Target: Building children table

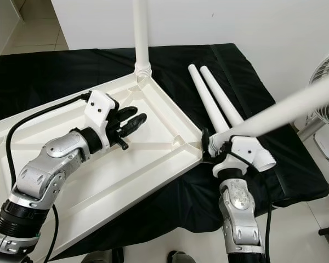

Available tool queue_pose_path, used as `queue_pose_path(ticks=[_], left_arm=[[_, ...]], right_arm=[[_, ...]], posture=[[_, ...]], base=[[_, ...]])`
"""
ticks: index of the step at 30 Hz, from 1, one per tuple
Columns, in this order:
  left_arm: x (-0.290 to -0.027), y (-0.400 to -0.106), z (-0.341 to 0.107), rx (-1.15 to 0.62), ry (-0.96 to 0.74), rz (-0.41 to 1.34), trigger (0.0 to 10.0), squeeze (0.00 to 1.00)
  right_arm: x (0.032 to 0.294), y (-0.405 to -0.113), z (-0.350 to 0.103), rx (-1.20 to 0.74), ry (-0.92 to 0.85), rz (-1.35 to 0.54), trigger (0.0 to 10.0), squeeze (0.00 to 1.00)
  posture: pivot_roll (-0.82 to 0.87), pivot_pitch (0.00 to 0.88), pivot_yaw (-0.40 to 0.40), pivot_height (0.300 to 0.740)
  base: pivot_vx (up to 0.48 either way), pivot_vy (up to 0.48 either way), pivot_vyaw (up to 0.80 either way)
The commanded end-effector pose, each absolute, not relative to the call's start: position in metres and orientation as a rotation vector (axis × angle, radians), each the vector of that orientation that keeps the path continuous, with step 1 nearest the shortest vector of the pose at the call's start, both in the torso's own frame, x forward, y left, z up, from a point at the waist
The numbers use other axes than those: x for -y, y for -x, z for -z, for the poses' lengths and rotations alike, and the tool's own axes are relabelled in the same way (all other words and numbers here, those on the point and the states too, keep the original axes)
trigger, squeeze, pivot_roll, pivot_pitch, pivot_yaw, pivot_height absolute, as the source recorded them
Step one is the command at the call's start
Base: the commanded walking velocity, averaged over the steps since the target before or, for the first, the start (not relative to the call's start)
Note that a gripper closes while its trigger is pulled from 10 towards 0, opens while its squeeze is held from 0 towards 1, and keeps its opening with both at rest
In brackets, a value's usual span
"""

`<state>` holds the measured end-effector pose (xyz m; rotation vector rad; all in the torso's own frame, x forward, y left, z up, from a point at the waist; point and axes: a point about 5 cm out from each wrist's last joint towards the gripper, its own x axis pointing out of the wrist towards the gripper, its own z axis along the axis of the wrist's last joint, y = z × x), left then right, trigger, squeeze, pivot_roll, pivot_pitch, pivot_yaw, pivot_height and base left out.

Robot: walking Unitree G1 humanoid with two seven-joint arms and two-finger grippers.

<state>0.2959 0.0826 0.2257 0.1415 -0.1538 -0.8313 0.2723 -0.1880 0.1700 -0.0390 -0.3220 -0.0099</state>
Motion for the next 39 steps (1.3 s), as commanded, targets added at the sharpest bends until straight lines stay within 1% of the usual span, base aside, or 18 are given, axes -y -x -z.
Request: queue_pose_path(ticks=[1, 2, 4, 7, 8, 13, 24, 25, 27, 28, 36, 39], left_arm=[[-0.078, -0.292, -0.221, 0.142, -0.15, 0.895, 10.0, 0.0], [-0.078, -0.292, -0.221, 0.142, -0.15, 0.894, 10.0, 0.0], [-0.078, -0.292, -0.221, 0.142, -0.15, 0.893, 10.0, 0.0], [-0.078, -0.292, -0.221, 0.142, -0.15, 0.893, 10.0, 0.0], [-0.078, -0.292, -0.221, 0.143, -0.148, 0.892, 10.0, 0.0], [-0.076, -0.292, -0.221, 0.148, -0.143, 0.888, 10.0, 0.0], [-0.075, -0.293, -0.22, 0.152, -0.14, 0.887, 10.0, 0.0], [-0.075, -0.293, -0.22, 0.152, -0.138, 0.888, 10.0, 0.0], [-0.075, -0.293, -0.22, 0.153, -0.138, 0.888, 10.0, 0.0], [-0.074, -0.293, -0.22, 0.153, -0.137, 0.89, 10.0, 0.0], [-0.074, -0.293, -0.221, 0.155, -0.135, 0.89, 10.0, 0.0], [-0.075, -0.293, -0.221, 0.155, -0.131, 0.883, 10.0, 0.0]], right_arm=[[0.193, -0.272, -0.18, 0.354, 0.039, 0.0, 1.2, 0.0], [0.195, -0.273, -0.189, 0.392, 0.031, -0.023, 8.8, 0.0], [0.196, -0.274, -0.199, 0.431, 0.024, -0.047, 8.8, 0.0], [0.197, -0.274, -0.2, 0.437, 0.023, -0.052, 8.8, 0.0], [0.197, -0.276, -0.205, 0.449, 0.035, -0.058, 0.0, 0.0], [0.201, -0.279, -0.214, 0.463, 0.068, -0.068, 0.0, 0.0], [0.201, -0.278, -0.205, 0.418, 0.037, -0.102, 0.0, 0.0], [0.2, -0.278, -0.206, 0.41, 0.035, -0.122, 8.3, 0.0], [0.198, -0.279, -0.206, 0.405, 0.035, -0.137, 8.3, 0.0], [0.198, -0.278, -0.207, 0.405, 0.034, -0.157, 10.0, 0.0], [0.2, -0.272, -0.197, 0.394, 0.086, -0.173, 10.0, 0.0], [0.202, -0.267, -0.187, 0.403, 0.117, -0.124, 10.0, 0.0]], posture=[[-0.02, 0.173, 0.023, 0.74], [-0.02, 0.173, 0.023, 0.74], [-0.02, 0.173, 0.023, 0.74], [-0.02, 0.173, 0.023, 0.74], [-0.02, 0.165, 0.014, 0.74], [-0.03, 0.159, 0.009, 0.74], [-0.04, 0.15, 0.003, 0.74], [-0.04, 0.15, 0.003, 0.74], [-0.04, 0.149, 0.002, 0.74], [-0.04, 0.149, 0.002, 0.74], [-0.05, 0.165, 0.005, 0.74], [-0.04, 0.175, 0.012, 0.74]], base=[[0.0, 0.0, 0.0], [0.0, 0.0, 0.0], [0.0, 0.0, 0.0], [0.0, 0.0, 0.0], [0.0, 0.0, 0.0], [0.0, 0.0, 0.0], [0.0, 0.0, 0.0], [0.0, 0.0, 0.0], [0.0, 0.0, 0.0], [0.0, 0.0, 0.0], [0.0, 0.0, 0.0], [0.0, 0.0, 0.0]])
